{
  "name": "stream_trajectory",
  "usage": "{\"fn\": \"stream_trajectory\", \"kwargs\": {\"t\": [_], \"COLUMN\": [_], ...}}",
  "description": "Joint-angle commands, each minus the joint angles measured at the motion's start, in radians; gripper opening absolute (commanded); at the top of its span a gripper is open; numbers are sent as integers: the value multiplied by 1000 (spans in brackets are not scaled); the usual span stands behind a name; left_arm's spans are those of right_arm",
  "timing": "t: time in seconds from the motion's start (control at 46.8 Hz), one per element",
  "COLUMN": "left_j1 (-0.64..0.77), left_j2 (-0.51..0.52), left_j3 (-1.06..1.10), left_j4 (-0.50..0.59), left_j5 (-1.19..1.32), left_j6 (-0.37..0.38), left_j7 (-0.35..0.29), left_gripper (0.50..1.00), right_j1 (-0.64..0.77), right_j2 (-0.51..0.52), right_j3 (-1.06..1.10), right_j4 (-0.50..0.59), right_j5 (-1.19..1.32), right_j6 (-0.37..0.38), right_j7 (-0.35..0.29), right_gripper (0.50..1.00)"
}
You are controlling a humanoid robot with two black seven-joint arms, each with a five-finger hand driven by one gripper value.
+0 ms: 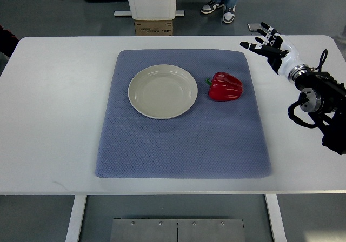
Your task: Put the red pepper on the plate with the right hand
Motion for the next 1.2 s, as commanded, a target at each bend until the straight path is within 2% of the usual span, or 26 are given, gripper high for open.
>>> {"fn": "stream_trajectory", "kwargs": {"t": [0.0,0.086,0.363,0.577,0.727,1.176], "left_j1": [0,0,0,0,0,-1], "left_j2": [0,0,0,0,0,0], "left_j3": [0,0,0,0,0,0], "left_j4": [0,0,0,0,0,-2], "left_j5": [0,0,0,0,0,0], "left_j6": [0,0,0,1,0,0], "left_j7": [0,1,0,0,1,0], "left_gripper": [1000,1000,1000,1000,1000,1000], "right_j1": [8,25,91,110,110,108], "right_j2": [-8,-19,-56,-73,-84,-79], "right_j3": [-3,-37,-255,-339,-364,-454], "right_j4": [25,58,83,106,138,137], "right_j5": [-55,-119,-199,-348,-412,-509], "right_j6": [1,7,9,18,20,0], "right_j7": [0,3,95,149,153,153], "right_gripper": [1000,1000,1000,998,998,985]}}
